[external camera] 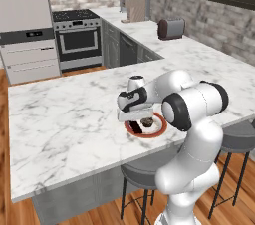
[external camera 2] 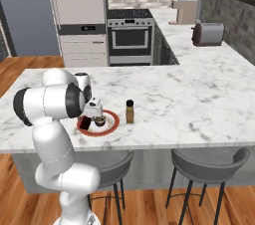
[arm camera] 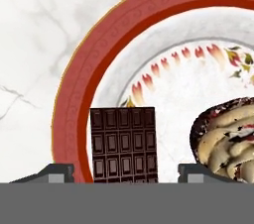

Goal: Take the cinnamon bottle from the cabinet and place it on the dining table, next to the plate with the cupcake. Then take the chocolate from the dining counter and place it on the cupcake plate.

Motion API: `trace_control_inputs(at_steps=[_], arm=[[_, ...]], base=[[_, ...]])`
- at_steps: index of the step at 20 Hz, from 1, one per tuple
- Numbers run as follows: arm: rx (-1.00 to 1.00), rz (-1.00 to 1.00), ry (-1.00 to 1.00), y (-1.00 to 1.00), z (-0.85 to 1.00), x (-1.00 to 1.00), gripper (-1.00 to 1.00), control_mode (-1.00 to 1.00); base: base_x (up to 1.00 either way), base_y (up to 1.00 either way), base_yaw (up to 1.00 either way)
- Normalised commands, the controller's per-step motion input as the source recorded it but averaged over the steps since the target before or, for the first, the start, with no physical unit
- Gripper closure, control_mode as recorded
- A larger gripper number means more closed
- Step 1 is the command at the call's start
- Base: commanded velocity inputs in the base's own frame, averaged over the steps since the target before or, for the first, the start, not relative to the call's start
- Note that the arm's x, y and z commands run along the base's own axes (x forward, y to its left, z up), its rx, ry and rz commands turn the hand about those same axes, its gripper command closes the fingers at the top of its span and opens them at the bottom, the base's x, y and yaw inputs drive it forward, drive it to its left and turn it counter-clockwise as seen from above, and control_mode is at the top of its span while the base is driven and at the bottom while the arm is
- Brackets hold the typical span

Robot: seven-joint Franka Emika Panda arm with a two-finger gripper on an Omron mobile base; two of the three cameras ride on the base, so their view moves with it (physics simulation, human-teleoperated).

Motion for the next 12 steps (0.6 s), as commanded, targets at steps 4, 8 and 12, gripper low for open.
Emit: trace_control_inputs(at_steps=[4,8,12], arm=[[0.0,-0.01,0.0,-0.07,0.12,0.0,-1.0,-1.0],[0.0,0.0,0.0,-0.04,0.26,-0.02,-1.0,-1.0],[0.04,0.0,0.0,0.01,0.27,-0.15,-1.0,-1.0]], base=[[0.0,0.0,0.0],[0.0,0.0,0.0],[0.0,0.0,0.0]])
